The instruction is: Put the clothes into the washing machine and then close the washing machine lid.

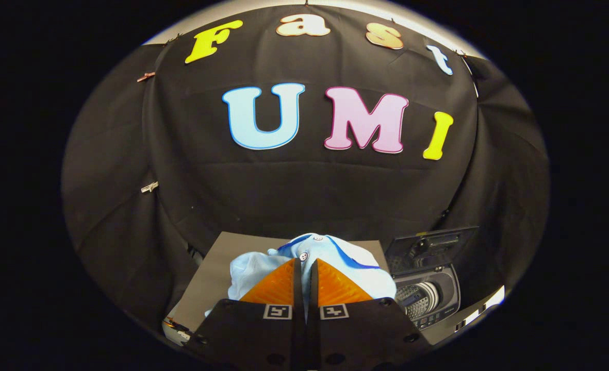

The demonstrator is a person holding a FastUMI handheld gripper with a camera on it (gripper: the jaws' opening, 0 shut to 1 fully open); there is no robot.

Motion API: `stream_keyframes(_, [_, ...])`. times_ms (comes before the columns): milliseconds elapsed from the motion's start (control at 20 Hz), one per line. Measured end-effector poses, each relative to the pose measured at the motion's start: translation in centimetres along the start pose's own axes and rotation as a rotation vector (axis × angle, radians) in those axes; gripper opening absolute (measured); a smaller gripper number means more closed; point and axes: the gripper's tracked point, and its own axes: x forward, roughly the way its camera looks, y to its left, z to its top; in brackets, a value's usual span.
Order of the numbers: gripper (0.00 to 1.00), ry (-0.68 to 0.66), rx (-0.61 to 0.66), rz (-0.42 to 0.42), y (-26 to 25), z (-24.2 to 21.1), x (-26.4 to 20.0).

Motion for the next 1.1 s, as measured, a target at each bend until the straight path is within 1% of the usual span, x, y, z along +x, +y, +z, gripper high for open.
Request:
stream_keyframes(250, [0.05,-0.042,0.021,-0.037,-4.0,2.2,-1.5])
stream_keyframes(550, [0.05,-0.068,0.054,-0.072,-9.2,3.8,-1.9])
stream_keyframes(900, [0.05,-0.076,0.073,-0.118,-16.8,4.7,-0.8])
stream_keyframes(1100, [0.05,-0.078,0.097,-0.139,-21.8,4.4,-0.1])
